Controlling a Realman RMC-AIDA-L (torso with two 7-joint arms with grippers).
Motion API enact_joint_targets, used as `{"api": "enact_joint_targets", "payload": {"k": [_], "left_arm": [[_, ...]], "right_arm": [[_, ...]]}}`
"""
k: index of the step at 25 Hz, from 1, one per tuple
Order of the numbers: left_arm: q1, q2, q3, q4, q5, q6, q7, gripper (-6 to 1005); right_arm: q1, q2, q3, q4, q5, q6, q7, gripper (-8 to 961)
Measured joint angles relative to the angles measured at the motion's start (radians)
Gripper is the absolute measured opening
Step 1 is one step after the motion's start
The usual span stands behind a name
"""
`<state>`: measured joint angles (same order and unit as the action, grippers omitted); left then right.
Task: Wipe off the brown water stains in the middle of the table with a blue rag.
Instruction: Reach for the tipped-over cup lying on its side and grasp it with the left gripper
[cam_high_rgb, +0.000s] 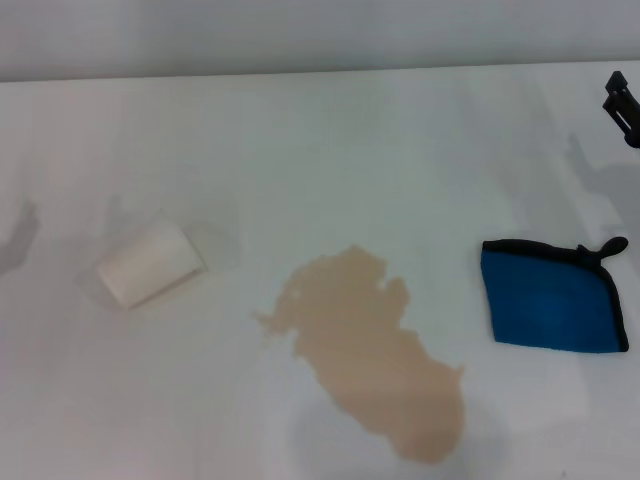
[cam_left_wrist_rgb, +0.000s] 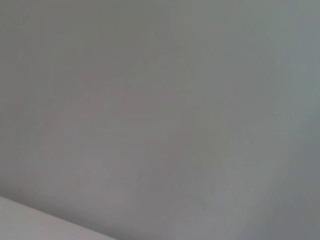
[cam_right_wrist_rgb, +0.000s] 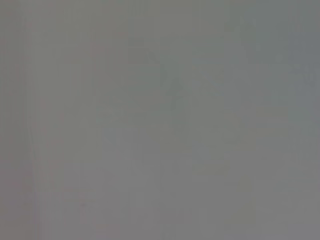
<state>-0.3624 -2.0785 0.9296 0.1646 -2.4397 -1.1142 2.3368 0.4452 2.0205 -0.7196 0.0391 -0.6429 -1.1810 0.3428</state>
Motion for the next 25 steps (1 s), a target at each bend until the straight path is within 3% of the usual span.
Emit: {"api": "enact_joint_targets", "payload": {"k": [14, 22, 24, 25], "left_arm": [[-0.012, 0.007, 0.007, 0.029, 0.015, -0.001, -0.035, 847], [-0.013, 0.018, 0.038, 0.261, 0.256, 0.006, -0.285, 846], [-0.016, 0.038, 0.038, 0.320, 0.349, 0.008, -0.440, 846], [-0.016, 0.038, 0.038, 0.320, 0.349, 0.008, -0.440, 846]], "right_arm": [[0.023, 0.004, 0.005, -0.001, 0.007, 0.028, 0.002, 868], [0.046, 0.004, 0.005, -0.001, 0.006, 0.043, 0.002, 868], [0.053, 0.005, 0.005, 0.001, 0.006, 0.051, 0.002, 868], [0.057, 0.005, 0.005, 0.003, 0.006, 0.054, 0.002, 868]]}}
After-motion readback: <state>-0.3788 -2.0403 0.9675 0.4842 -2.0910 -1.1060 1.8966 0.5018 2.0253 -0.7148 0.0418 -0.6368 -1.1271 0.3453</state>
